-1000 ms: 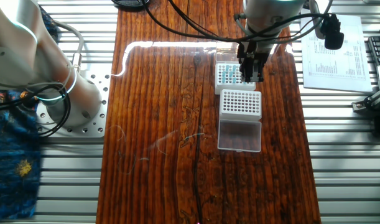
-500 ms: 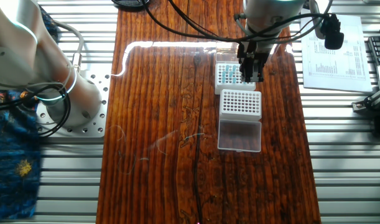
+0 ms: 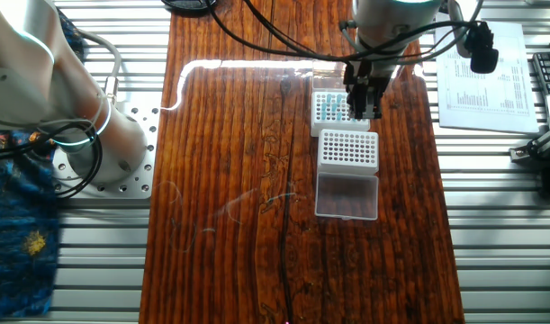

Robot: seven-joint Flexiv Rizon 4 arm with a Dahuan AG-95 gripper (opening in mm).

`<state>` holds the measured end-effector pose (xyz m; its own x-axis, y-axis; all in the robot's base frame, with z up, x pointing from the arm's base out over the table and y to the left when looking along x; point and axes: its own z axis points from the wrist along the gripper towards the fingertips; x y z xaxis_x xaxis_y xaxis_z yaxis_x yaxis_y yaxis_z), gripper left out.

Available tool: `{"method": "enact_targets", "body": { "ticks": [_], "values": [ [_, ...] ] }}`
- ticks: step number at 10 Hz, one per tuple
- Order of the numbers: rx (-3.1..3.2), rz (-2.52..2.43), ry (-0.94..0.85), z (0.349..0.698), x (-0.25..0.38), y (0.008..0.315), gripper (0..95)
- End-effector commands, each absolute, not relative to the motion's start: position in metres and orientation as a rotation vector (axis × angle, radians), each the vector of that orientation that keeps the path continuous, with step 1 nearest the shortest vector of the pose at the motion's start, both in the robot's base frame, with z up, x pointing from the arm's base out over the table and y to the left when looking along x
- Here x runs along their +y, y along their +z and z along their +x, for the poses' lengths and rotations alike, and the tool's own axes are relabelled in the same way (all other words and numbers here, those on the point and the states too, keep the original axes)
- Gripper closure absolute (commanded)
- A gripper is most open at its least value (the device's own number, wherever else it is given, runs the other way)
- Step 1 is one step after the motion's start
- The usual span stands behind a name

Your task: Transfer all medium pipette tips from one holder to another

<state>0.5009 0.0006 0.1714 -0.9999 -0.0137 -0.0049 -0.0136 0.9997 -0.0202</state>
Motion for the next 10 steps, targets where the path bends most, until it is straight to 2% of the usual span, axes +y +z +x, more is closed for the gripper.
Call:
{"method": "enact_targets", "body": {
  "ticks": [1,5,6,8,9,10],
  "values": [
    [3.171,-0.149,-0.019,0.4938,-0.0011,0.1851,95.0],
    [3.155,-0.169,-0.031,0.4941,-0.0026,0.1856,95.0],
    [3.153,-0.208,-0.031,0.4946,-0.003,0.1842,76.0],
    [3.151,-0.174,-0.076,0.4953,-0.0031,0.1825,76.0],
    [3.145,-0.268,-0.204,0.4962,-0.0037,0.1806,95.0],
    [3.147,-0.266,-0.19,0.4968,-0.0036,0.1808,95.0]
  ]
}}
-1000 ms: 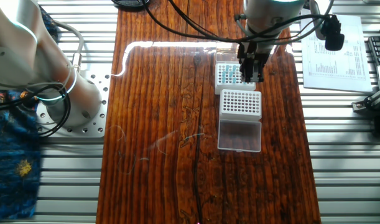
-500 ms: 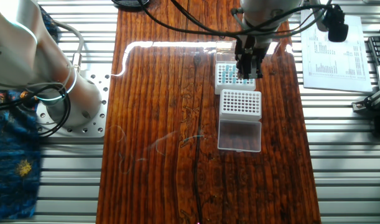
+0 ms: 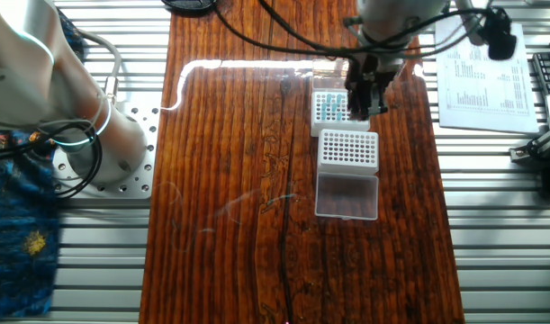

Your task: Transfer all medium pipette tips from one holder to another

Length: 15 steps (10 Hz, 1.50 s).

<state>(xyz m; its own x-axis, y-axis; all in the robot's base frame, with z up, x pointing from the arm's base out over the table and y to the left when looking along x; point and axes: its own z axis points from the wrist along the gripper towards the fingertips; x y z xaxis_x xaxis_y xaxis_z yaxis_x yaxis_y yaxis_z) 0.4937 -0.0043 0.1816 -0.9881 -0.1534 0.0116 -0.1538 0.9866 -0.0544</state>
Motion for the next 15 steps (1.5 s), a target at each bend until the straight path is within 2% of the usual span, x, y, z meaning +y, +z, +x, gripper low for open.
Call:
{"method": "enact_targets", "body": {
  "ticks": [1,6,8,10,15],
  "values": [
    [-3.098,0.339,0.167,0.498,-0.003,0.181,95.0],
    [-3.103,0.425,0.074,0.515,0.007,0.185,95.0],
    [-3.098,0.5,0.059,0.517,0.018,0.179,95.0],
    [-3.097,0.575,-0.032,0.516,0.029,0.174,95.0],
    [-3.055,0.705,-0.021,0.541,0.037,0.157,95.0]
  ]
}}
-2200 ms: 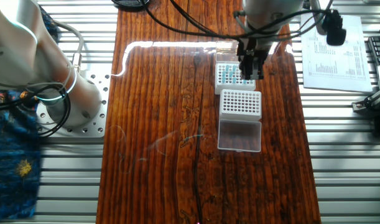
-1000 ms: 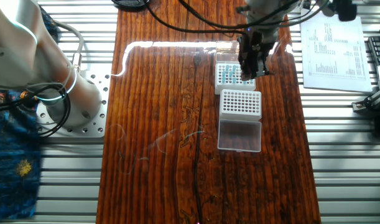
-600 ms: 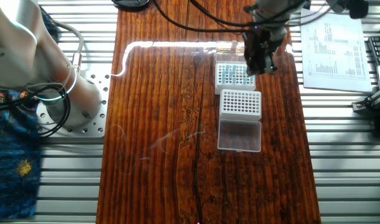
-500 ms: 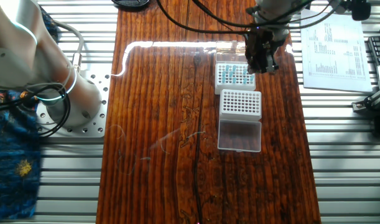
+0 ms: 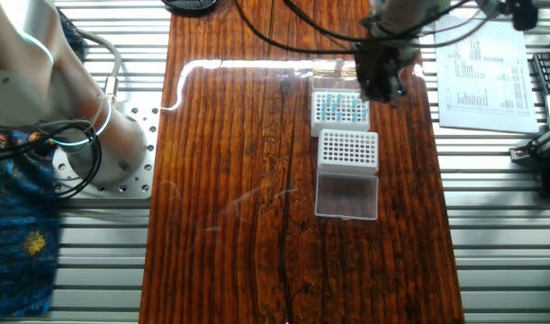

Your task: Transfer all medium pipette tips from one holder to another

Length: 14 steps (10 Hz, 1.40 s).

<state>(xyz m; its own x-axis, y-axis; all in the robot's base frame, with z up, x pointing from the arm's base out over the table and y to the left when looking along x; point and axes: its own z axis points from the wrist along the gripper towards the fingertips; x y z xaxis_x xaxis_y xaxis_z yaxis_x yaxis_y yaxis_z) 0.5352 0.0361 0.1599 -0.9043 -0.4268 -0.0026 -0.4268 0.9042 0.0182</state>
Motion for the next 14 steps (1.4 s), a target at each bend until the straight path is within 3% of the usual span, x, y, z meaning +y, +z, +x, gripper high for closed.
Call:
{"method": "enact_targets", "body": {
  "ticks": [1,5,8,9,14],
  "values": [
    [-3.05,0.707,-0.009,0.547,0.039,0.153,95.0],
    [-3.068,0.682,-0.008,0.563,0.056,0.12,95.0],
    [-3.063,0.719,-0.004,0.563,0.056,0.112,95.0],
    [-3.062,0.723,-0.004,0.562,0.056,0.111,76.0],
    [-3.048,0.764,-0.008,0.556,0.052,0.099,76.0]
  ]
}}
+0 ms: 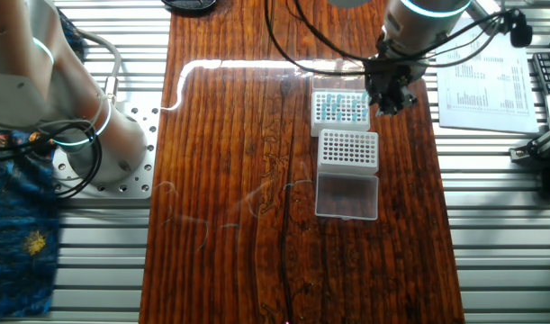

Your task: Transfer all medium pipette tips from one holder to another

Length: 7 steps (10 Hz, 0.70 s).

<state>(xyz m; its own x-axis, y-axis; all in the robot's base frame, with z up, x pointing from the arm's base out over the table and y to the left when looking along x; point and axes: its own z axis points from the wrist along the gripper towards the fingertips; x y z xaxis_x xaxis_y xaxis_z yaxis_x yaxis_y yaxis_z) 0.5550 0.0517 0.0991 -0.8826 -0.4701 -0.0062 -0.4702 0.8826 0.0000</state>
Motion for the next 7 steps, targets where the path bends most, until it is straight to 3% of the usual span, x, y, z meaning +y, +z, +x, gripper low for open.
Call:
{"method": "enact_targets", "body": {
  "ticks": [1,7],
  "values": [
    [3.043,-0.785,0.01,0.554,0.051,0.097,76.0],
    [3.025,-0.836,0.019,0.537,0.045,0.09,76.0]
  ]
}}
